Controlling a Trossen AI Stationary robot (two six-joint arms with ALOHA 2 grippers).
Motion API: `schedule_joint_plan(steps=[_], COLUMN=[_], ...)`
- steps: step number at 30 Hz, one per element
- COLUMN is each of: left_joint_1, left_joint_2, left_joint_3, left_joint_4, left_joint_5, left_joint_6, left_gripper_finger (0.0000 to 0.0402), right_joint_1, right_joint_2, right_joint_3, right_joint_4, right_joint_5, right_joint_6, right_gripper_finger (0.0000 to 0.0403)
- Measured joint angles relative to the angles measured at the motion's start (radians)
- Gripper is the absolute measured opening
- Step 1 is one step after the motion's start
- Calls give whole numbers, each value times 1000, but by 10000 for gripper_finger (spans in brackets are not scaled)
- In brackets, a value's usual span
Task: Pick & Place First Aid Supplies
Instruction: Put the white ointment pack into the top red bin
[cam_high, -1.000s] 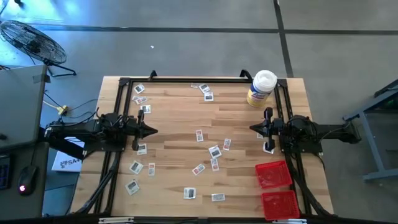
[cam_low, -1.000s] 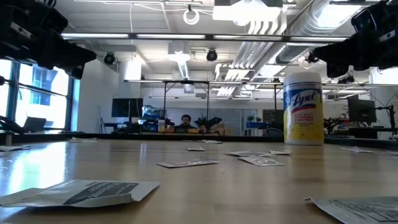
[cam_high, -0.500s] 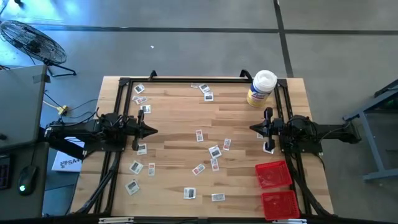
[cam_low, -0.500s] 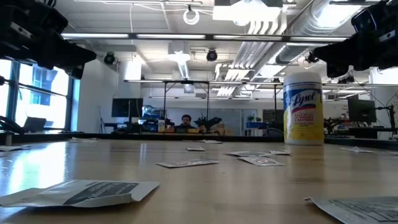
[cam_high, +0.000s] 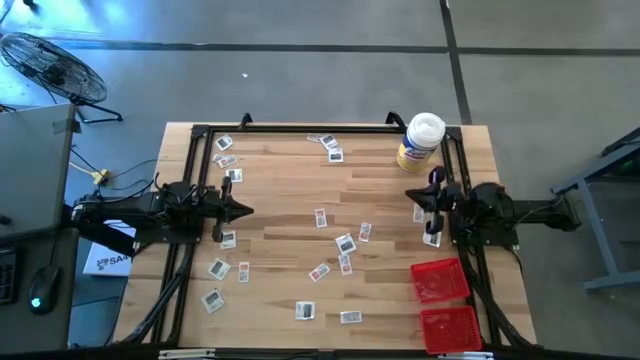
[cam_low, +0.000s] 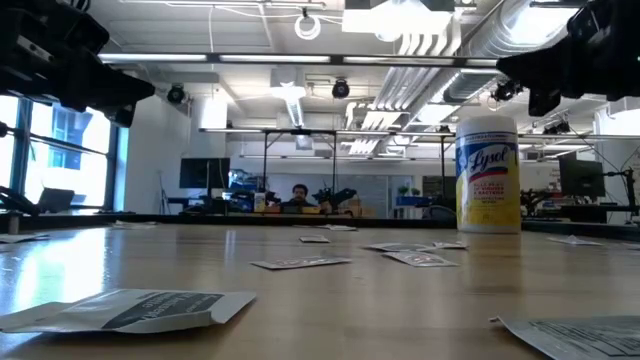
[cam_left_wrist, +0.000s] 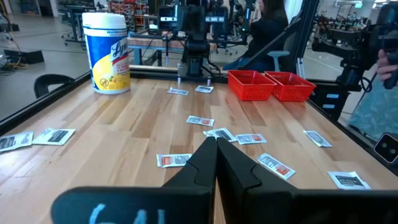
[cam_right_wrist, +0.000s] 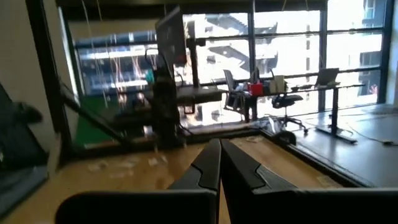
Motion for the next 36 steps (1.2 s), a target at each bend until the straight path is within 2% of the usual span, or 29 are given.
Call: schedule_joint_plan(steps=[7, 12, 15, 22, 25, 36], left_joint_1=[0, 0, 0, 0, 0, 0], left_joint_2=[0, 0, 0, 0, 0, 0], left_joint_3=[0, 0, 0, 0, 0, 0], left_joint_4=[0, 0, 0, 0, 0, 0], left_joint_5=[0, 0, 0, 0, 0, 0], left_joint_6=[0, 0, 0, 0, 0, 0], left_gripper_finger=[1, 1, 1, 1, 1, 1], right_joint_1=[0, 0, 2, 2, 2, 1], right_joint_2=[0, 20, 81, 334, 464, 909], right_joint_3=[0, 0, 0, 1, 31, 290], right_joint_4=[144, 218, 292, 519, 559, 587], right_joint_5=[86, 85, 62, 18, 18, 2], right_joint_6=[-33, 3, 20, 22, 40, 55], right_gripper_finger=[0, 0, 0, 0, 0, 0])
